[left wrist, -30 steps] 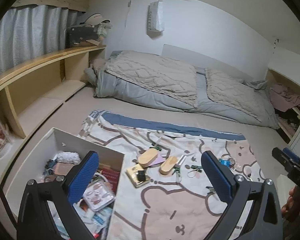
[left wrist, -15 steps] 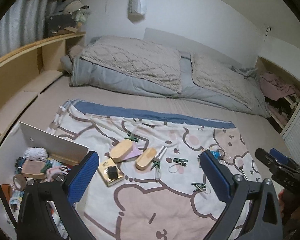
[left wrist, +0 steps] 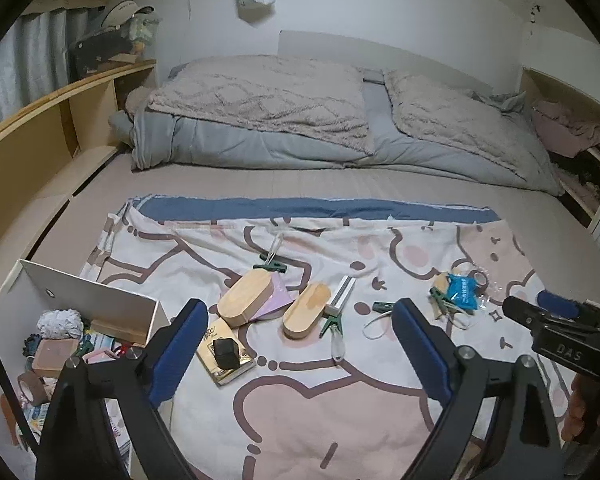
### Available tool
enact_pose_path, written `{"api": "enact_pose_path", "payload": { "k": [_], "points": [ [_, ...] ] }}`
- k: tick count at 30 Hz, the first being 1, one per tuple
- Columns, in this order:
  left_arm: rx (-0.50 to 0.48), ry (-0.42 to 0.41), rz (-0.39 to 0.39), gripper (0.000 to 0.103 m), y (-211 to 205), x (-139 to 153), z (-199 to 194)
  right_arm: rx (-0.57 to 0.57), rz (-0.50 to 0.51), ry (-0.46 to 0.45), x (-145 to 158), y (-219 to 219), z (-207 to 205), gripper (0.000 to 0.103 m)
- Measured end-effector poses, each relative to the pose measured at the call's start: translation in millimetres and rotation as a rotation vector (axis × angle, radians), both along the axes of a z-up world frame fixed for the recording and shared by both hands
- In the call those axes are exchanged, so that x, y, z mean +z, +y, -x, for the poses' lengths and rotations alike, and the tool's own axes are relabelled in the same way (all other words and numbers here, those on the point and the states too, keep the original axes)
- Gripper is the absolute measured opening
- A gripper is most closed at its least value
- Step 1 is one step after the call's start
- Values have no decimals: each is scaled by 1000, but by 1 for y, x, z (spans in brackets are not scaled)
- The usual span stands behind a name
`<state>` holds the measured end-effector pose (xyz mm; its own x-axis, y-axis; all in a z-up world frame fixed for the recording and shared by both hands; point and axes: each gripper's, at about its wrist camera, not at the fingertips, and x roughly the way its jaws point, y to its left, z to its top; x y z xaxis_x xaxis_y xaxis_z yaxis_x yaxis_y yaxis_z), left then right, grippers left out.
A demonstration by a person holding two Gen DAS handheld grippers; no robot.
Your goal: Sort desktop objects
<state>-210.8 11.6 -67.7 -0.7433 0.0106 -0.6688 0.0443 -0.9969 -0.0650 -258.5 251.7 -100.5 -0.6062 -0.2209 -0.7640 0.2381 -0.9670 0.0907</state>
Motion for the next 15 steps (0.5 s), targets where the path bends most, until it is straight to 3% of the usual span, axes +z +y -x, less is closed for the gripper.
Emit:
{"api": "enact_pose_path", "payload": {
  "k": [4, 7, 12, 15],
  "points": [
    [7, -20, -15, 88, -3, -11, 10, 1, 8, -83, -19, -4, 13, 49],
    [11, -34, -36, 87, -4, -19, 15, 16, 58, -152, -34, -5, 24, 39],
    [9, -41, -30, 74, 1, -32, 24, 7, 34, -195, -56, -10, 34, 18],
    [5, -75, -56, 65, 4, -46, 30, 6, 29, -230, -70, -10, 41, 15]
  ]
}}
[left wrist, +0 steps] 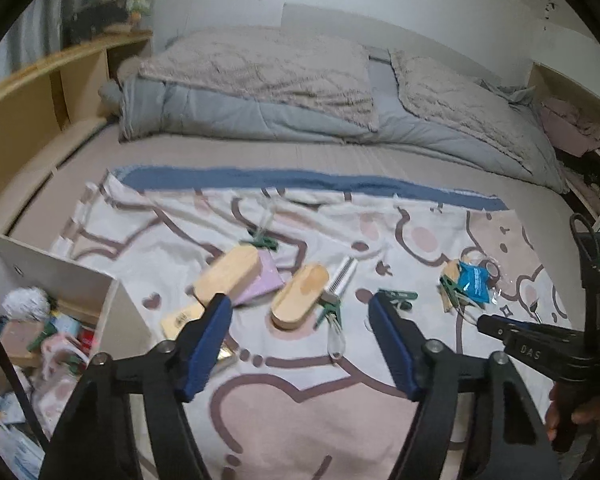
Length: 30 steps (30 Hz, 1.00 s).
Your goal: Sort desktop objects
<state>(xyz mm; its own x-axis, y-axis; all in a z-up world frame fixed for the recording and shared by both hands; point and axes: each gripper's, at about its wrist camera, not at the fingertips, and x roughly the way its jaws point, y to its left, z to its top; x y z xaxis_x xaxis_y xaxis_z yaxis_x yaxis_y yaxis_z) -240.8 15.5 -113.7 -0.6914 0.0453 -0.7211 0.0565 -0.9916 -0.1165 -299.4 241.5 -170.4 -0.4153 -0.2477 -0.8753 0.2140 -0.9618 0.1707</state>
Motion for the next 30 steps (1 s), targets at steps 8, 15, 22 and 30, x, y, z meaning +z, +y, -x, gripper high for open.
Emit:
{"api": "enact_pose_path", "payload": {
  "k": [8, 15, 22, 30],
  "points": [
    [-74, -63, 29, 49, 16, -28, 11, -49, 34, -107, -38, 6, 12, 12],
    [-138, -96, 19, 49, 32, -50, 14, -69, 28, -125, -59, 1, 18, 12],
    [-175, -129, 85, 50, 42, -73, 18, -44, -23, -120, -74, -3, 12, 12],
    [-115, -158, 78, 65, 27, -95, 28, 21, -38, -131, -75, 7, -3, 12]
  ]
}}
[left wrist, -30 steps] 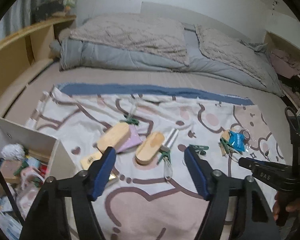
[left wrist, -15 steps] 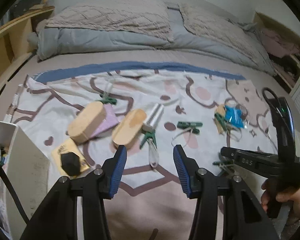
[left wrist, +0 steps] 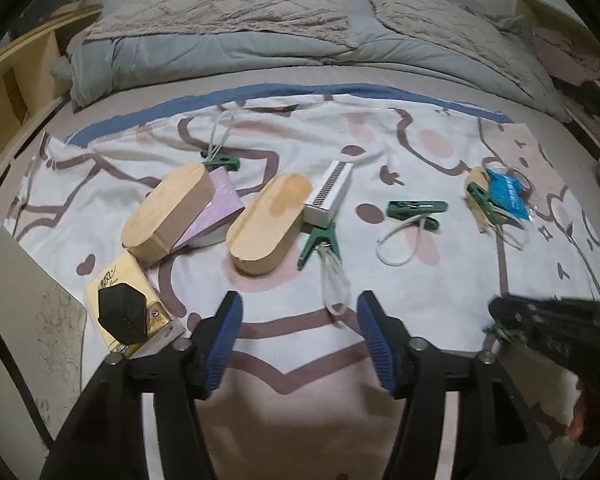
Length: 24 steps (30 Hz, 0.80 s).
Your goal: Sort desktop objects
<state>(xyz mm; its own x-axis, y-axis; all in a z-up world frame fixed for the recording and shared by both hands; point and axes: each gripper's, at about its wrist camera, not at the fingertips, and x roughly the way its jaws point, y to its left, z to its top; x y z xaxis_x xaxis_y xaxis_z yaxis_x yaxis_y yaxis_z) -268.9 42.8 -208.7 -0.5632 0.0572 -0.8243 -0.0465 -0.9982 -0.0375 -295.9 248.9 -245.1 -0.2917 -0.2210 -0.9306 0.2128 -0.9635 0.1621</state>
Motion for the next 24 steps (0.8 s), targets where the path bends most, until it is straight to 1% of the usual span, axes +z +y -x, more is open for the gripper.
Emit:
{"api": "enact_pose_path", "payload": {
  "k": [1, 4, 9, 15, 17, 19, 21, 22, 23, 24],
  "points": [
    [3, 2, -19, 66, -2, -2, 1, 6, 0, 0, 0, 2, -3, 12],
    [-14, 9, -40, 67, -2, -3, 2, 22, 0, 14, -1, 5, -15, 12],
    [-53, 17, -15, 68, 6, -6, 4, 66, 1, 43, 0, 11, -31, 12],
    [-15, -9, -8, 68, 5, -15, 12, 107, 13, 44, 0, 14, -42, 12],
    [-9, -10, 8, 67, 4, -17, 14, 114, 5, 49, 0, 14, -46, 12],
    [-16, -8, 21, 59, 4, -19, 15, 118, 1, 49, 1, 15, -49, 12],
    [-31, -15, 29, 46, 5, -22, 15, 121, 9, 43, 1, 16, -50, 12],
    [-44, -20, 33, 43, 7, -24, 15, 122, 15, 39, 1, 17, -50, 12],
    [-60, -25, 37, 37, 9, -25, 14, 121, 23, 35, 1, 19, -50, 12],
    [-73, -28, 39, 29, 11, -26, 14, 118, 32, 30, 1, 20, -50, 12]
  ]
}}
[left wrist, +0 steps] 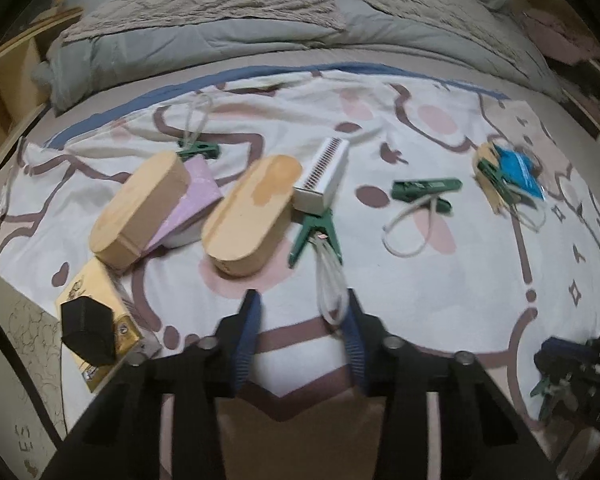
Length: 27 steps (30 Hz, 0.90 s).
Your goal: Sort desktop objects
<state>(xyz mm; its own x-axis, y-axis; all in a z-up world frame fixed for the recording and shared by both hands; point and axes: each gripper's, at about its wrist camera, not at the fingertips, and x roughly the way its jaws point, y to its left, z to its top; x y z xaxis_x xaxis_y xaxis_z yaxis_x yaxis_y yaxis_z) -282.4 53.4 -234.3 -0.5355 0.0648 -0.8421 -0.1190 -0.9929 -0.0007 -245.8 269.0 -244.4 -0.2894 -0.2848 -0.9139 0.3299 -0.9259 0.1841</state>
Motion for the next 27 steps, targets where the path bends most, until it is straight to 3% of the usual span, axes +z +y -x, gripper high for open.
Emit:
{"api": "enact_pose_path", "payload": {
  "k": [3, 5, 10, 13, 14, 18, 27],
  "points": [
    [-33, 7, 8, 14, 6, 2, -3, -4, 13, -6, 0, 0, 0, 12],
    [-48, 20, -1, 10, 8, 7, -5, -4, 13, -6, 0, 0, -1, 12],
    [-52, 46, -31, 5, 6, 18, -8, -10, 11, -22, 0, 2, -1, 12],
    [-54, 52, -8, 5, 6, 20, -11, -16, 14, -33, 1, 3, -1, 12],
    [-45, 53, -2, 7, 5, 20, -11, -20, 16, -38, 1, 4, -1, 12],
    [-23, 43, -13, 33, 0, 17, -10, -26, 27, -46, 1, 6, -2, 12],
    [-16, 36, -5, 33, 3, 8, -2, -9, 34, -44, 1, 7, -4, 13]
  ]
}}
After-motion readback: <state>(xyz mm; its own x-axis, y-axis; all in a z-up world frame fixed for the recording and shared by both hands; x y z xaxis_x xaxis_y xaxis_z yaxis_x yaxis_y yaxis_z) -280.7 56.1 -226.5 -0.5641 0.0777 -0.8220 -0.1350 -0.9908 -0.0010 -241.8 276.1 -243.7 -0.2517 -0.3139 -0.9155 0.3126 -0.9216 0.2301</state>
